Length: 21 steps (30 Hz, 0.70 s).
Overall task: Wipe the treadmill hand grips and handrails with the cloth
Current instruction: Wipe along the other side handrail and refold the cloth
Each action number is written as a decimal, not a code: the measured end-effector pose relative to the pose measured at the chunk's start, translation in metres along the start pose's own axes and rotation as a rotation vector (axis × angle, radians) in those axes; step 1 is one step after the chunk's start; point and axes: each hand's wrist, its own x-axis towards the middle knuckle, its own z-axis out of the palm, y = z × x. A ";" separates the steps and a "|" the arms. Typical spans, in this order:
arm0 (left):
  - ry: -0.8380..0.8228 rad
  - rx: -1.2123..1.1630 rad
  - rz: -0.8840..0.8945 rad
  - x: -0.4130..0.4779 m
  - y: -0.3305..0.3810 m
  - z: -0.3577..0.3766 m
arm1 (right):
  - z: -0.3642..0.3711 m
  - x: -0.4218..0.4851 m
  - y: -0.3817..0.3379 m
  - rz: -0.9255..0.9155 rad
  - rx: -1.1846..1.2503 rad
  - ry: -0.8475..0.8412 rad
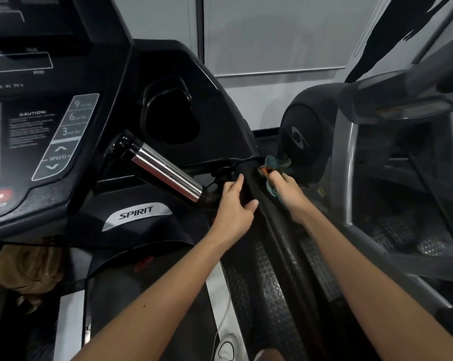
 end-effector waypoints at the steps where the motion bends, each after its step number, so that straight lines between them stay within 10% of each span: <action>1: 0.003 0.002 0.003 0.000 0.000 0.000 | 0.002 0.000 0.001 -0.040 -0.033 0.046; 11: 0.044 0.069 0.095 0.001 0.000 0.000 | 0.017 -0.014 -0.001 -0.579 -0.852 0.094; 21: 0.009 0.028 0.050 0.001 0.000 -0.001 | 0.005 0.002 0.012 -0.360 -0.115 0.013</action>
